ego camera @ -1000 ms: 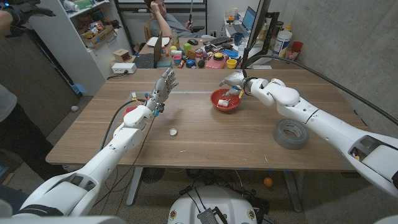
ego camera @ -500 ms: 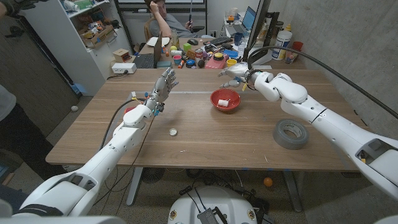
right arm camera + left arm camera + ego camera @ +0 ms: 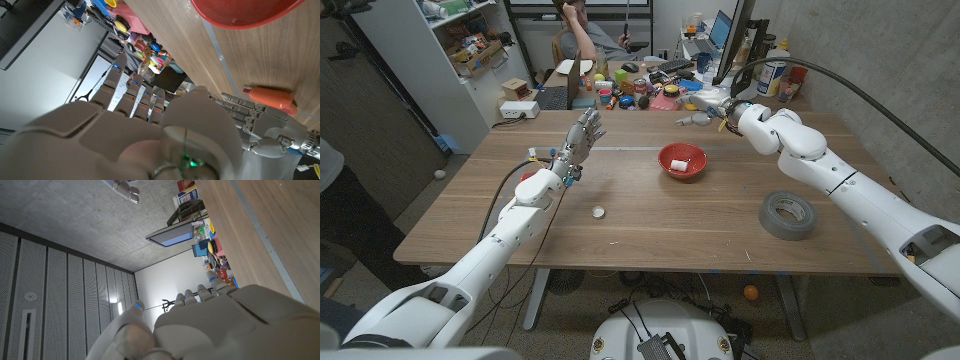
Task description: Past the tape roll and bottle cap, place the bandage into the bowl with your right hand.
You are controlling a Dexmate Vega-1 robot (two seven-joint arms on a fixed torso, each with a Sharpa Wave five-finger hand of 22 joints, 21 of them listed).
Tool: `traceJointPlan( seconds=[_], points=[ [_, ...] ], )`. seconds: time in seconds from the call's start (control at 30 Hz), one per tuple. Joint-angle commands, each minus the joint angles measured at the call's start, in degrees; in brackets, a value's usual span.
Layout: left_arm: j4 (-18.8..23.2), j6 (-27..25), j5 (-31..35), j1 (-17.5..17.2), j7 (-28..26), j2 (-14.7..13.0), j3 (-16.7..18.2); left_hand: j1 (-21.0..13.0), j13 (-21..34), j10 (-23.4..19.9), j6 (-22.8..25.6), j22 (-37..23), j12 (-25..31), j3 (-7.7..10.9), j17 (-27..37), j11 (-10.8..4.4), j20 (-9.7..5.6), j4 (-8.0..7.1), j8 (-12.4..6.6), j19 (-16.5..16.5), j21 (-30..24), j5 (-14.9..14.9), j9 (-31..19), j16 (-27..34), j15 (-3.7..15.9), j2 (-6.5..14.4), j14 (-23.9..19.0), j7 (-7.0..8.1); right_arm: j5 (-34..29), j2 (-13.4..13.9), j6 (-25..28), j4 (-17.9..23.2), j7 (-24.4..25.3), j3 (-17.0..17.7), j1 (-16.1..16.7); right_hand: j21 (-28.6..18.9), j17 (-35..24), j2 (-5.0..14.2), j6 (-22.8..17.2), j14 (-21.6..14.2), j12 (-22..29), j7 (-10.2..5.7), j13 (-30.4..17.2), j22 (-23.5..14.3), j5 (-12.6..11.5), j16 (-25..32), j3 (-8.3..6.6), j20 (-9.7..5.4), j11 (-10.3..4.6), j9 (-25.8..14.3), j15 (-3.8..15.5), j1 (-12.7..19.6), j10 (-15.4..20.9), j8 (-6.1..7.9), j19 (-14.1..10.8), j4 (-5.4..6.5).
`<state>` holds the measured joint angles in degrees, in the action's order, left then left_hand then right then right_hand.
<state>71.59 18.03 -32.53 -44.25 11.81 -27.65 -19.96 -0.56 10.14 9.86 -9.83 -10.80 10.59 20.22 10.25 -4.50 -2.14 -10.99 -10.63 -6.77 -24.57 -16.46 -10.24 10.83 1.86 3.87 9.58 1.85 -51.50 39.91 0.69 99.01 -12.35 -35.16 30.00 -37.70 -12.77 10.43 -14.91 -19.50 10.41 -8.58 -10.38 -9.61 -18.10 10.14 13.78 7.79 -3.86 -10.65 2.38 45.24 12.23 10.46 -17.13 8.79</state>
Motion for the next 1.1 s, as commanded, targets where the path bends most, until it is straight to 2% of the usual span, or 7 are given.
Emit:
traceJointPlan(
  seconds=[0.03,0.37,0.6,0.8,0.97,1.0,1.1],
  points=[
    [2.4,0.7,-1.0,-1.9,-0.3,-1.3,0.6,0.2,0.2,1.3,-1.2,-0.1,0.2,-0.12,0.2,0.21,-1.56,-0.01,-0.26,-0.2,0.2,-0.2,-0.3,0.0,1.06,6.3,0.9,0.03,11.7,0.7,-0.3,1.2,3.6,6.4,2.9,0.4,0.0,-0.05,0.5,0.6,0.1,0.17,-0.1,-0.1,0.3,0.0,-0.28,0.48,0.24,-0.2,2.17,-0.4,-0.5,-0.26,0.2,0.09],
    [4.0,1.6,-1.9,-3.1,0.6,-2.4,0.9,0.2,0.2,1.4,-1.2,-0.1,0.2,-0.14,0.2,0.22,-1.53,0.00,-0.24,-0.1,0.3,-0.2,-0.3,0.0,1.07,6.3,0.9,0.11,23.3,2.0,-0.9,1.1,7.0,9.9,5.3,1.6,0.3,-0.10,1.3,2.2,0.2,0.57,-0.1,-0.2,0.8,0.0,-0.70,1.31,0.52,-0.2,1.15,-1.1,-1.3,-0.16,1.2,0.08],
    [5.7,3.0,-3.9,-4.6,3.4,-4.2,1.8,0.2,0.2,1.5,-1.2,-0.1,0.2,-0.15,0.2,0.23,-1.55,-0.01,-0.24,-0.1,0.3,-0.2,-0.3,0.0,1.09,6.3,1.0,0.11,29.6,2.7,3.0,3.9,8.9,12.5,8.0,1.9,0.5,-0.17,1.1,2.1,0.4,1.35,-0.1,-0.2,1.1,0.2,-0.90,1.60,0.77,-0.1,0.79,-1.3,-1.2,0.06,1.2,-0.03],
    [7.0,4.8,-5.6,-6.4,6.3,-6.3,2.9,0.2,0.2,1.5,-1.2,-0.1,0.2,-0.16,0.2,0.22,-1.50,0.00,-0.23,-0.1,0.4,-0.3,-0.3,0.0,1.11,6.3,0.9,0.06,35.7,3.3,6.9,8.7,12.6,16.4,12.9,2.0,0.7,-0.22,0.6,1.9,0.7,1.73,-0.1,-0.2,1.3,0.4,-1.12,1.64,1.05,-0.1,0.51,-1.4,-0.9,0.33,0.9,-0.16],
    [7.5,5.8,-6.0,-7.9,8.0,-7.8,3.0,0.2,0.2,1.3,-0.9,-0.1,0.3,-0.16,0.2,0.15,-1.60,0.02,-0.34,0.0,0.4,-0.3,-0.3,0.0,1.22,6.3,0.9,0.09,40.8,3.9,8.5,11.8,15.9,19.3,17.1,2.4,0.9,-0.53,0.1,1.2,1.2,2.83,-0.1,-0.2,2.0,0.9,-1.28,1.76,2.99,-0.1,-0.47,-2.1,0.1,0.53,0.1,-0.16],
    [7.3,6.3,-6.1,-8.0,8.2,-7.8,3.1,0.2,0.2,1.4,-0.9,-0.1,0.3,-0.16,0.2,0.20,-1.57,0.02,-0.34,0.0,0.4,-0.3,-0.3,0.0,1.19,6.3,0.9,0.05,41.4,4.1,8.1,12.1,16.9,19.7,18.0,2.6,1.0,-0.55,0.1,1.0,1.4,3.10,-0.1,-0.2,2.2,0.9,-1.33,1.78,3.76,-0.1,-0.76,-2.4,0.6,0.54,0.0,-0.14],
    [7.2,7.7,-6.1,-8.4,8.5,-8.2,3.5,0.2,0.2,1.5,-0.9,-0.1,0.2,-0.16,0.2,0.16,-1.56,0.02,-0.32,0.0,0.4,-0.3,-0.3,0.0,1.19,6.3,0.9,0.00,42.3,5.0,7.5,13.0,19.0,20.1,19.9,2.7,1.1,-0.56,0.1,0.9,1.5,3.57,0.0,-0.2,2.4,1.0,-1.41,1.95,3.26,-0.1,-0.89,-2.7,0.9,0.53,-0.2,-0.14]
  ],
)
